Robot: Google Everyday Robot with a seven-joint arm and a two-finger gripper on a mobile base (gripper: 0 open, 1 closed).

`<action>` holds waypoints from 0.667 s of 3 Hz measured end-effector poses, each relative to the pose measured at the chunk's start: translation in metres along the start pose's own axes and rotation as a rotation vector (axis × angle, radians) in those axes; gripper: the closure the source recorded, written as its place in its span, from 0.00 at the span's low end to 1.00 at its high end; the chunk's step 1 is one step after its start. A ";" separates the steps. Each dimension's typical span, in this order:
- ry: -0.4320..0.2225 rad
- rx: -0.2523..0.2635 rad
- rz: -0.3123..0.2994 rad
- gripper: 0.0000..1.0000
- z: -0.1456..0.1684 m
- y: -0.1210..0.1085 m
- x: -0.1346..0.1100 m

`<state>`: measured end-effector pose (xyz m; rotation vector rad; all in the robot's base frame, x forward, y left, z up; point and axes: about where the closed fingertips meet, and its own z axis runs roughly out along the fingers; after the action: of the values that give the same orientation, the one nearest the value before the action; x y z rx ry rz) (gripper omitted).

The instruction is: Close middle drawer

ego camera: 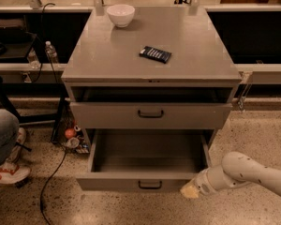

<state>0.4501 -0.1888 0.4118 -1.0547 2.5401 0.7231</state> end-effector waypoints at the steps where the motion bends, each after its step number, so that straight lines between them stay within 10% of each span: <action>1: 0.000 0.000 0.000 1.00 0.000 0.000 0.000; 2: 0.031 0.082 -0.141 1.00 0.008 -0.022 -0.017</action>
Offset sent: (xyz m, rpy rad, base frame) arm 0.0992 0.0031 -0.0104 -0.2857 -0.3396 0.2791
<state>0.4787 -0.1880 0.4056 -1.2106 2.4679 0.5651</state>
